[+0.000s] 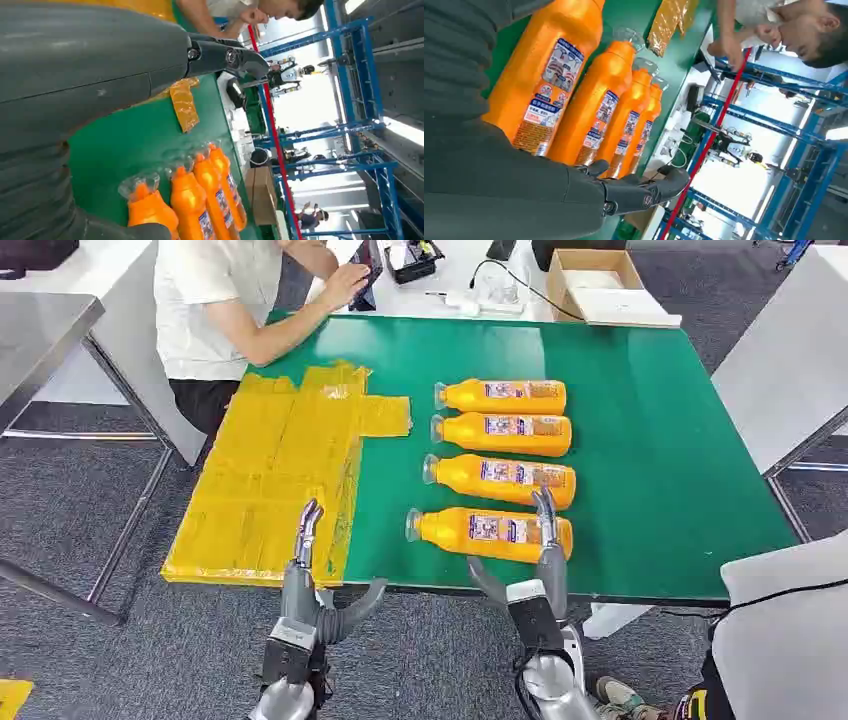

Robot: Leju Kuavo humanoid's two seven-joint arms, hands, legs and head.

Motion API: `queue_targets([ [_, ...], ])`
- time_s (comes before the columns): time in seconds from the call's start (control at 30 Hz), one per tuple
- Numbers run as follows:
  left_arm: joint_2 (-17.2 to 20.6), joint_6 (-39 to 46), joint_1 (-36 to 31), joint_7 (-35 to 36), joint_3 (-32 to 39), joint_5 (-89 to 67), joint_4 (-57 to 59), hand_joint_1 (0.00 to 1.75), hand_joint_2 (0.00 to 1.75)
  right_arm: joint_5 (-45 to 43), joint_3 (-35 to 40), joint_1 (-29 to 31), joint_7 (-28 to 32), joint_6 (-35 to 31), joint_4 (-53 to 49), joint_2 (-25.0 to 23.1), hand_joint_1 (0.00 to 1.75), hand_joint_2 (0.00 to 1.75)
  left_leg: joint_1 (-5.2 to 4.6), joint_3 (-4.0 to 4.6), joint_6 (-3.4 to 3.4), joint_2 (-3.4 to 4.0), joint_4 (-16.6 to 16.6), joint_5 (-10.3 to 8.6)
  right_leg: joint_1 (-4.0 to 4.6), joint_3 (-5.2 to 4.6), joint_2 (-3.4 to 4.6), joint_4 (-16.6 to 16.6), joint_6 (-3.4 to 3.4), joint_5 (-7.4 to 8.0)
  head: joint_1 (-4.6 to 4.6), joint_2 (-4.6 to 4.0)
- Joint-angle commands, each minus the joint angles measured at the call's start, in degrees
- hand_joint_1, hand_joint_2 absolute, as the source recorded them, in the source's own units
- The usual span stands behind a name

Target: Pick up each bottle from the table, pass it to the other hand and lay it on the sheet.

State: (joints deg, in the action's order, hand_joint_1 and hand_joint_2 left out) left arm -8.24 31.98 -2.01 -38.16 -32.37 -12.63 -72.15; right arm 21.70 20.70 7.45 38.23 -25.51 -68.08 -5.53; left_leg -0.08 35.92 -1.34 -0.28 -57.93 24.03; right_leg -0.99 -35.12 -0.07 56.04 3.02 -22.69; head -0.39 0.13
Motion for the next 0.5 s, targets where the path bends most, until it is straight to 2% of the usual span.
queue_targets([
  [0.03, 1.4, -0.4, -1.1, -1.8, -0.9, 0.2, 1.4, 0.0, 1.75, -0.1, 0.1, 3.3, -0.2, -0.1, 5.4, 0.5, 0.0, 1.75, 0.02, -0.22, 0.06, 0.06, 0.1, 0.07, 0.03, 0.2, 0.05, -0.1, -0.09, -0.05, -0.02, 0.0],
  [0.27, 1.4, -0.4, -1.1, -1.8, -0.9, 0.2, 1.4, 0.0, 1.75, -0.1, 0.1, 3.3, -0.2, -0.1, 5.4, 0.5, 0.0, 1.75, 0.03, -0.14, 0.05, 0.04, 0.0, 0.04, 0.04, 0.14, 0.02, -0.1, -0.07, -0.02, -0.02, 0.0],
  [0.3, 1.4, -0.4, -1.1, -1.8, -0.9, 0.2, 1.4, 0.0, 1.75, -0.1, 0.1, 3.3, -0.2, -0.1, 5.4, 0.5, 0.0, 1.75, 0.08, -0.55, 0.12, 0.1, 0.0, 0.22, 0.1, 0.54, 0.07, -0.1, -0.19, -0.18, -0.02, 0.0],
  [0.33, 1.4, -0.4, -1.1, -1.8, -0.9, 0.2, 1.4, 0.0, 1.75, -0.1, 0.1, 3.3, -0.2, -0.1, 5.4, 0.5, 0.0, 1.75, 0.03, -0.22, 0.06, 0.04, 0.0, 0.07, 0.04, 0.21, 0.03, 0.0, -0.09, -0.06, -0.02, 0.0],
  [0.5, 1.1, 0.0, -2.1, -1.8, -1.6, 0.5, 1.7, 0.0, 1.75, -2.6, 0.3, 3.7, 0.4, 1.7, 5.5, -0.9, 0.0, 1.75, 0.04, -0.24, 0.07, 0.07, 0.0, 0.09, 0.04, 0.22, 0.05, 0.0, -0.11, -0.07, -0.02, 0.0],
])
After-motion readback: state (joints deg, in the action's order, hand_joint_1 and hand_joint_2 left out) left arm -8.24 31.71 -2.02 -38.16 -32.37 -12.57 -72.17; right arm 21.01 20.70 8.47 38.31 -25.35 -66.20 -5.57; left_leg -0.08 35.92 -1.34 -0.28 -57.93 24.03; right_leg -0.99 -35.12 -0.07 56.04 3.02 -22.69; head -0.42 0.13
